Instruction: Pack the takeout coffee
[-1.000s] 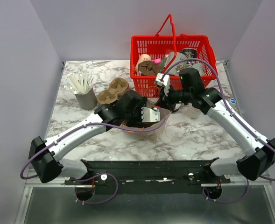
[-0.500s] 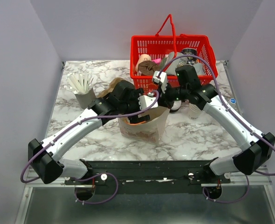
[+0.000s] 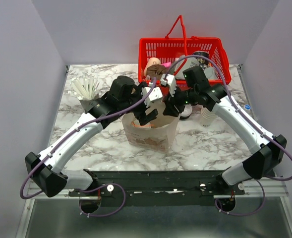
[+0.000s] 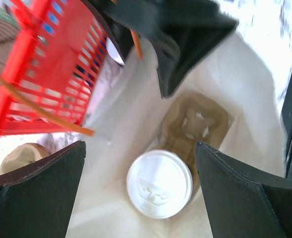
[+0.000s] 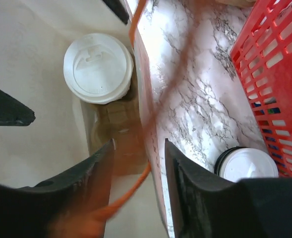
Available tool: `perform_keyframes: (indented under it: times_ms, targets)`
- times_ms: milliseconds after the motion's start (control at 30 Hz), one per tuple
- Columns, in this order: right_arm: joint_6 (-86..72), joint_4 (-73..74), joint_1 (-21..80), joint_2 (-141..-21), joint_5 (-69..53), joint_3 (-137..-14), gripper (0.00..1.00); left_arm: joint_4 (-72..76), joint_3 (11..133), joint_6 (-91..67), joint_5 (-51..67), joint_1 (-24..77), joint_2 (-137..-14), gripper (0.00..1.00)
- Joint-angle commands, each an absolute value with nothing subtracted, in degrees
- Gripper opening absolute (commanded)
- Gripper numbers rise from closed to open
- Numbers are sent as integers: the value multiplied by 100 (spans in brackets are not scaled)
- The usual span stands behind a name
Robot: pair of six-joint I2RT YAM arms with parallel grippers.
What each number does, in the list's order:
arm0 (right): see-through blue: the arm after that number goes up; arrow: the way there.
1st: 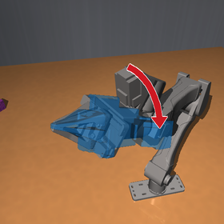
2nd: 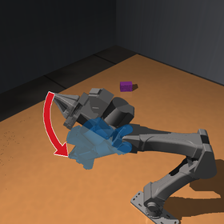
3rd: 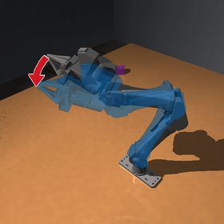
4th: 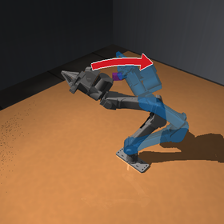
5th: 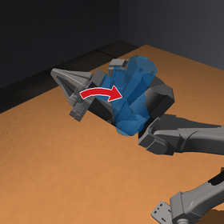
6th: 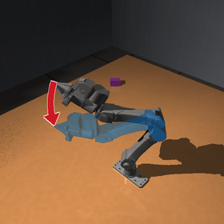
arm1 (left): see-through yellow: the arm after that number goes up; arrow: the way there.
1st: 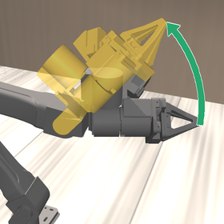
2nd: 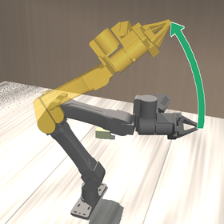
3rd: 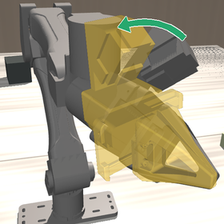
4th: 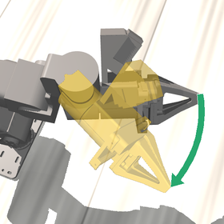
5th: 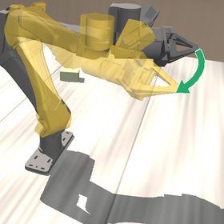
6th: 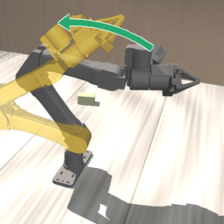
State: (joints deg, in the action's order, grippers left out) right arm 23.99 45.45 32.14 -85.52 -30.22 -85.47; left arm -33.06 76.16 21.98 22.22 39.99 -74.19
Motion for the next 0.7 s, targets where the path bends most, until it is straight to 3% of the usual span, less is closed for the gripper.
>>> perform_keyframes:
  times_ms: [0,233,433,667]
  targets:
    - [2373,4886,3164,-8639,-2962,-8999,61,-2980,7989,1802,2549,3850,-7348,99]
    - [2250,5115,3138,-8763,-3050,-9755,100,-2883,8455,1627,2549,3595,-7400,99]
    - [2040,5150,3129,-8719,-3050,-10423,100,-2663,9078,1275,2356,3007,-7304,98]
    - [1846,5177,3120,-8552,-3532,-10977,100,-3075,9597,1319,1468,1611,-7198,99]
